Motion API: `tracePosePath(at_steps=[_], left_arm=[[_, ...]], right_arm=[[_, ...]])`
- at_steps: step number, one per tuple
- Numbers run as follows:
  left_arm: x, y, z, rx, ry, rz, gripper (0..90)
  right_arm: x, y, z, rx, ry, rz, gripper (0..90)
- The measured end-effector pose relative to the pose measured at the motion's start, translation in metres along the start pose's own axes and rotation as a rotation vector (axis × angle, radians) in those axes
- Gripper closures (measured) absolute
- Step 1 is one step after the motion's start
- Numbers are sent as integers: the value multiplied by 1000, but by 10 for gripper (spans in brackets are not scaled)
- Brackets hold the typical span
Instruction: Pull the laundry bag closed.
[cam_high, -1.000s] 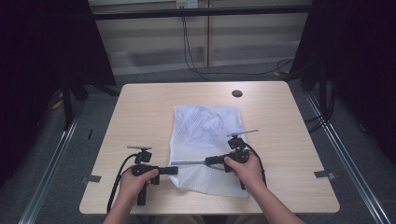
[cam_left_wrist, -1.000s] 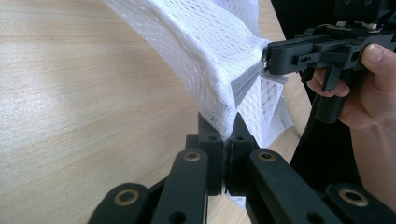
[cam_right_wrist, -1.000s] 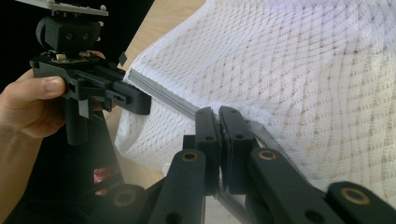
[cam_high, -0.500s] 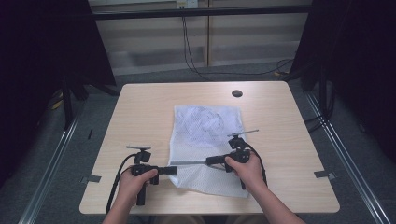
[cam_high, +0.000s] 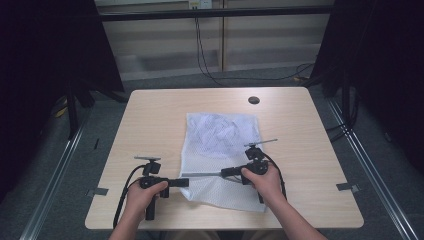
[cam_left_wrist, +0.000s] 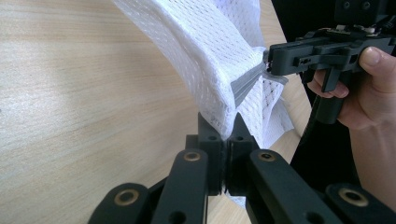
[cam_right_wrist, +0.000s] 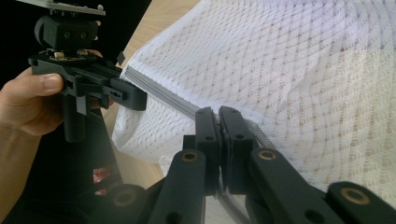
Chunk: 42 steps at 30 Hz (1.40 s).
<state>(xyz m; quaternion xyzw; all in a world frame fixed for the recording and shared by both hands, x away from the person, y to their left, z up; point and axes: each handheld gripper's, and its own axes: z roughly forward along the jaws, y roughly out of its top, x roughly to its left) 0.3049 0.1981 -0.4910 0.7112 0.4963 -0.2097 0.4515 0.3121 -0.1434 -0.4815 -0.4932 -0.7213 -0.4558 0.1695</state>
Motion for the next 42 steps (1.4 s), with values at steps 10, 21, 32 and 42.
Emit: tracePosePath(at_steps=[10, 21, 32, 42], left_arm=[[2, 0, -4, -4, 1, 4, 881], [2, 0, -5, -7, 3, 9, 881], [2, 1, -5, -10, 6, 4, 881], [4, 1, -10, -21, 8, 1, 880]], right_arm=[[-3, 0, -2, -1, 1, 6, 872], [-5, 0, -4, -11, -5, 11, 871], [-5, 0, -5, -7, -12, 11, 871], [-10, 0, -11, -31, -19, 18, 871]])
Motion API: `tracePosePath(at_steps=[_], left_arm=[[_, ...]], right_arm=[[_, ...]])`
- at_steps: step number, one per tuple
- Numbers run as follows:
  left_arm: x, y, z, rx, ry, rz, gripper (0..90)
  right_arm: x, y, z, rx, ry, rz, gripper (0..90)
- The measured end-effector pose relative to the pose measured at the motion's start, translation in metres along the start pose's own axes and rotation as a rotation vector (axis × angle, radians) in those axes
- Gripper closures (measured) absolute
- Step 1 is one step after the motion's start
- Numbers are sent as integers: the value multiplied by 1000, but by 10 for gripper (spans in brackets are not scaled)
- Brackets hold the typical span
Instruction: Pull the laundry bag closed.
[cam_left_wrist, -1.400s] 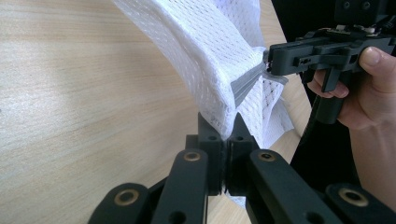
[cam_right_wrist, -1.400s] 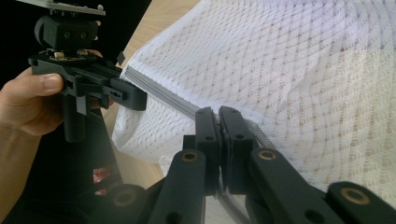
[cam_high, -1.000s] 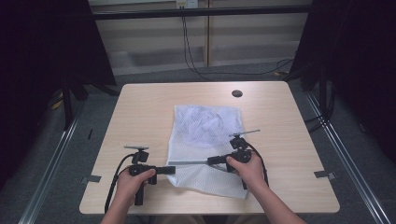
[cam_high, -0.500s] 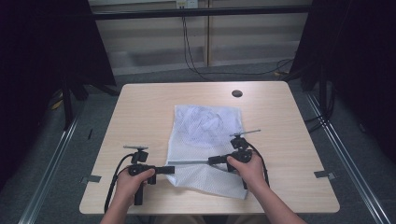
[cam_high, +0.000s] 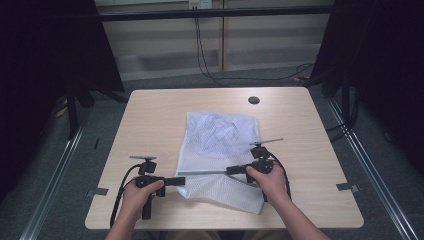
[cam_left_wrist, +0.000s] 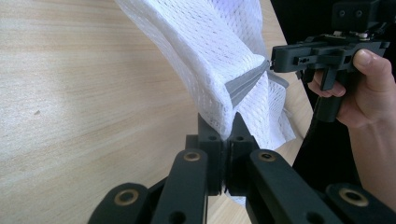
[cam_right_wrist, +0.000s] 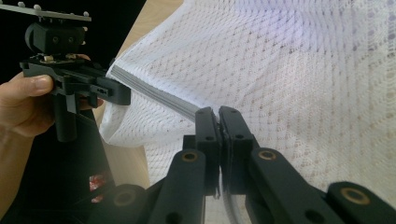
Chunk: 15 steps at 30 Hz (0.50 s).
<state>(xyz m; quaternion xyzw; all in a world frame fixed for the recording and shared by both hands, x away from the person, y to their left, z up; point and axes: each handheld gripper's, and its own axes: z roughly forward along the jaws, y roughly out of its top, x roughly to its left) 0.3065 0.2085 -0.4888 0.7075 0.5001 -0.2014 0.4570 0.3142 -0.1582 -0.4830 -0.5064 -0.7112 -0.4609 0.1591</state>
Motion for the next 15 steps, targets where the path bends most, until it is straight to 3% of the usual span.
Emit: tracePosePath(at_steps=[9, 15], left_arm=[[-1, 0, 0, 2, -9, -17, 880], [-1, 0, 1, 9, -10, -4, 880]], right_arm=[[0, 0, -1, 6, -1, 6, 871], [0, 0, -2, 6, -2, 8, 871]])
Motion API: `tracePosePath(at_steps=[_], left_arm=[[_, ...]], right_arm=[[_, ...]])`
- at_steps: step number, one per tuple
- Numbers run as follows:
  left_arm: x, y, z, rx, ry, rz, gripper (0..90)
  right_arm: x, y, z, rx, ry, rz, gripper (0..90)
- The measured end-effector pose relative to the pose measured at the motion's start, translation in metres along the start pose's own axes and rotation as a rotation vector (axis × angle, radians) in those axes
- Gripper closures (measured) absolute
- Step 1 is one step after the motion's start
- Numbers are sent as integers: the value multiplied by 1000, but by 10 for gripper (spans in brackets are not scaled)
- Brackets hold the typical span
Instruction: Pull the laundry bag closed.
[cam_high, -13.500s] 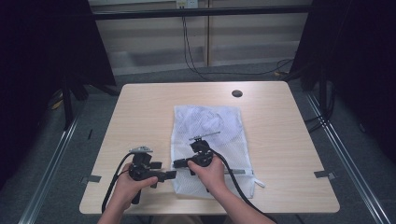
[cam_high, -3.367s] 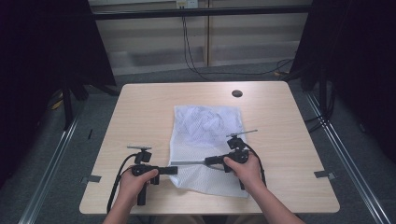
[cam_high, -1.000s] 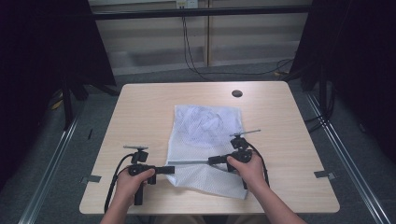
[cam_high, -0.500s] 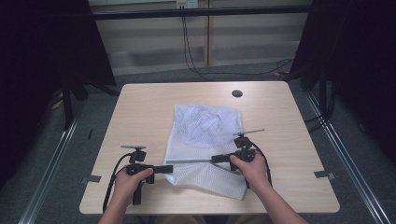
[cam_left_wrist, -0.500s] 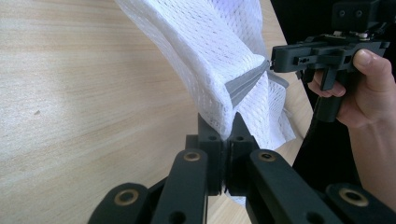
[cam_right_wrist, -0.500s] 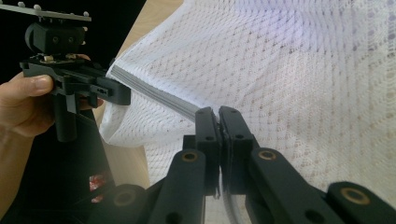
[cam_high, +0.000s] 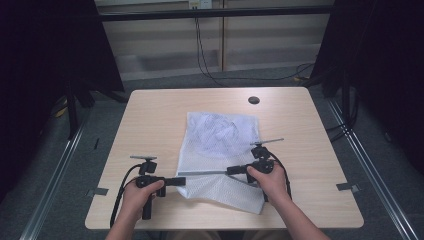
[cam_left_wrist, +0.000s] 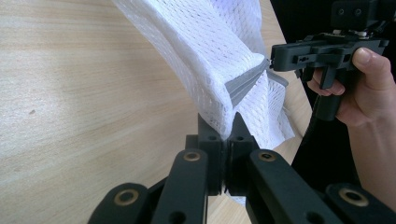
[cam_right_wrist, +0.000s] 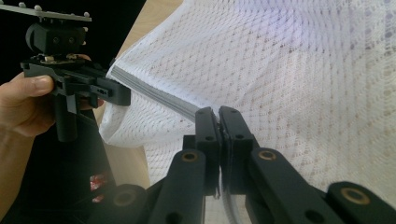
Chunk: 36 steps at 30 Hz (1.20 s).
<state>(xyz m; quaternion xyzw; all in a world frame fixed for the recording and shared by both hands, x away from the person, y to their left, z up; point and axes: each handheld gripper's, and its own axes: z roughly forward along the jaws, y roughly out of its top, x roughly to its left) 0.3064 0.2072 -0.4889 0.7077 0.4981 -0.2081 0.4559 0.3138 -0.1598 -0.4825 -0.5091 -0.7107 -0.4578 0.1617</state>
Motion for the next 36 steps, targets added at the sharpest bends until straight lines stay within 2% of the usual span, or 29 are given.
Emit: tracePosePath(at_steps=[10, 18, 20, 21, 24, 25, 29, 36], left_arm=[[0, 0, 1, 3, 4, -1, 881], [0, 0, 1, -3, 5, -5, 881], [-1, 0, 1, -4, 7, -3, 881], [-1, 0, 1, 0, 11, 13, 881], [-1, 0, 1, -2, 11, 14, 881], [-1, 0, 2, -1, -3, -3, 881], [-2, 0, 2, 2, -9, -6, 881], [-2, 1, 3, 11, 8, 25, 881]], right_arm=[[0, 0, -1, 1, -1, 5, 871], [3, -1, -3, -4, -9, -13, 871], [5, -1, -5, 1, -13, -17, 871], [5, -1, -5, 5, -14, -14, 871], [6, -1, -7, 11, -18, -24, 871], [7, -1, -7, 7, -13, -28, 871], [7, -4, -10, 0, -3, -30, 871], [4, -5, -12, -1, 13, -24, 871]])
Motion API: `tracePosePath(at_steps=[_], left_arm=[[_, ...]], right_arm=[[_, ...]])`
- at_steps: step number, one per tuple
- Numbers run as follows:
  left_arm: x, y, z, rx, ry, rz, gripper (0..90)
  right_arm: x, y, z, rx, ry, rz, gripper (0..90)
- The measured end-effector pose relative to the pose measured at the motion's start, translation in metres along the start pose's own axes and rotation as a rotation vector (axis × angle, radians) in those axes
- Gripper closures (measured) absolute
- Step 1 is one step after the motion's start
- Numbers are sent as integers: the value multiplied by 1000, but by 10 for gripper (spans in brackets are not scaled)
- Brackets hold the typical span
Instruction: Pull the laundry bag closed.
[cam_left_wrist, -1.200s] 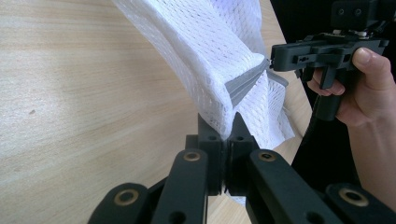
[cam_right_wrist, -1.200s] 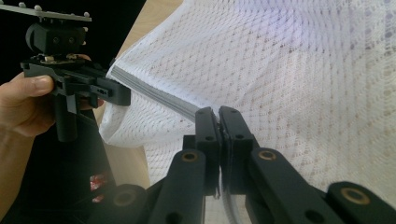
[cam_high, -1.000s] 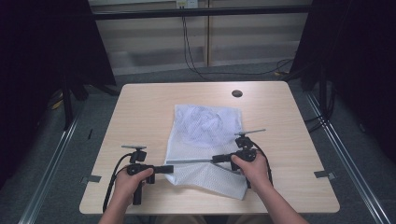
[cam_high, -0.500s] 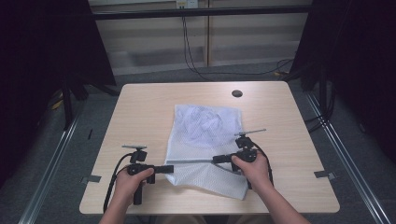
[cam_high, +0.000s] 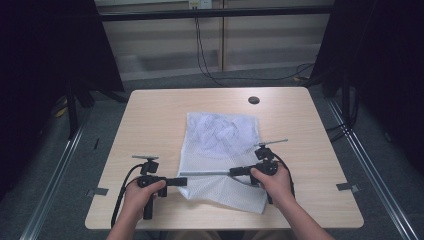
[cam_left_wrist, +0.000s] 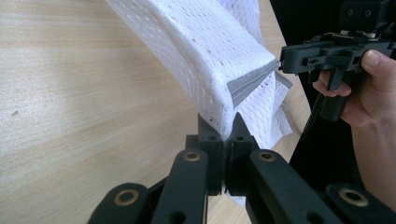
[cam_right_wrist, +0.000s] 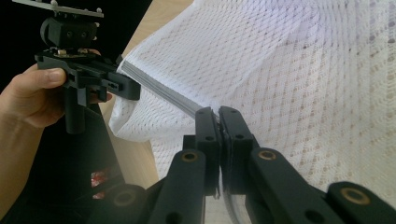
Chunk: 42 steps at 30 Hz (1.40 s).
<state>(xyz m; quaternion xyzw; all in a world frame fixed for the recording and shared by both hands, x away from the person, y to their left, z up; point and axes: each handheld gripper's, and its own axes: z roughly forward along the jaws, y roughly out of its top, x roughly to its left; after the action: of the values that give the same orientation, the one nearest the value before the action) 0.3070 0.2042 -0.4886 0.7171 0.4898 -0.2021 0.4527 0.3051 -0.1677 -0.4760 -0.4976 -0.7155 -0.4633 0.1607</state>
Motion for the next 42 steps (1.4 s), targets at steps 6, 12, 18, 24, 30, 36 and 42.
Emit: tracePosePath(at_steps=[6, 12, 18, 24, 30, 36, 42], left_arm=[[0, 0, 1, -1, -12, -26, 881], [-1, 0, 1, 0, -15, -32, 881], [-1, 0, 0, -6, -15, -25, 880], [0, 0, -1, -7, -14, -28, 880], [-1, 1, -1, -12, -18, -40, 880], [-1, 1, -1, -14, -10, -30, 880], [-1, 0, -3, -14, -15, -39, 880]], right_arm=[[-1, 0, 0, -6, 2, 3, 872], [-2, -1, -3, -6, 3, 10, 871], [-3, -1, -4, -9, -1, 5, 871], [-4, -1, -9, -12, -3, 12, 871], [-6, -1, -12, -22, -5, 11, 871], [-6, -1, -13, -15, -1, 16, 871], [-9, -2, -18, -33, -11, 12, 871]])
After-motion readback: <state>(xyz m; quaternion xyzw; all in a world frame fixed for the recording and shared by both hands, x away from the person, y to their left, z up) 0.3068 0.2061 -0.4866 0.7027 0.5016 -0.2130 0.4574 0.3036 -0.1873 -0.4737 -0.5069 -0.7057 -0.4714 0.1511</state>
